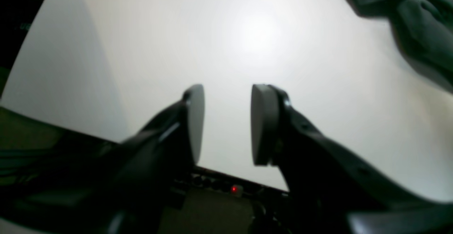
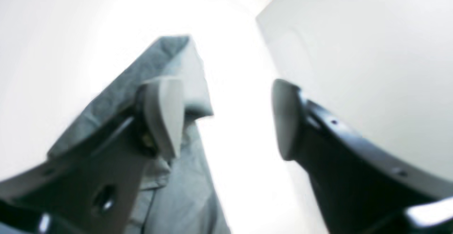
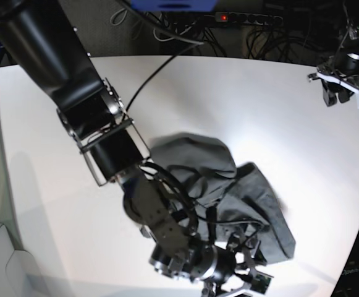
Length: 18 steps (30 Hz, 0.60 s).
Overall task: Layout the t-shirt on the table in an organized manner, then fold the t-shirt properly
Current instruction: 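Lower the t-shirt back onto the table with the right gripper, then release the t-shirt and raise the right gripper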
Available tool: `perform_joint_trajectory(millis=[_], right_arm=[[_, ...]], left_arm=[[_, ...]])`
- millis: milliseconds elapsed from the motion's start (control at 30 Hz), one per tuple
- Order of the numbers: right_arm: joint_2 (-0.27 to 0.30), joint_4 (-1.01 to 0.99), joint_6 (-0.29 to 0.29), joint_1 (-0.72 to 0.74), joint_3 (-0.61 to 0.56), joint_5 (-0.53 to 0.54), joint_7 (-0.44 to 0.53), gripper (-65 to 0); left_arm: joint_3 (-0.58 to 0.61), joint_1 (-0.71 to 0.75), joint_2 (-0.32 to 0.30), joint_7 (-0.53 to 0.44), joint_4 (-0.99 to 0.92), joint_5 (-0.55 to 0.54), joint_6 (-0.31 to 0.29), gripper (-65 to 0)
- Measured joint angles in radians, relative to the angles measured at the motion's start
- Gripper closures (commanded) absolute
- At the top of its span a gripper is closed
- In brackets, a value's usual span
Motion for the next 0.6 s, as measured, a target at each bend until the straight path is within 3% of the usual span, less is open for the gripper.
perform_joint_trajectory(millis=[167,233,367,600], right_arm=[[-0.005,0.182,-0.002,-0.089,-0.001,0.008,0.006,-40.5],[0.030,0.231,0.000,-0.132,-0.006,0.016,-0.003,-40.4],[0.092,0.277,0.003,-0.237,0.040,0.000,-0.154,-40.4],[0.156,0.279,0.003,-0.375,0.158,0.006,-0.158,-40.6]], left_arm=[[0.002,0.000,0.000,0.002,0.000,0.000,0.000,-21.7],[0.002,0.000,0.000,0.001,0.000,0.000,0.000,-21.7],[0.002,0.000,0.000,0.000,0.000,0.000,0.001,-21.7],[0.002,-0.003,0.001,0.003,0.000,0.000,0.000,-21.7]])
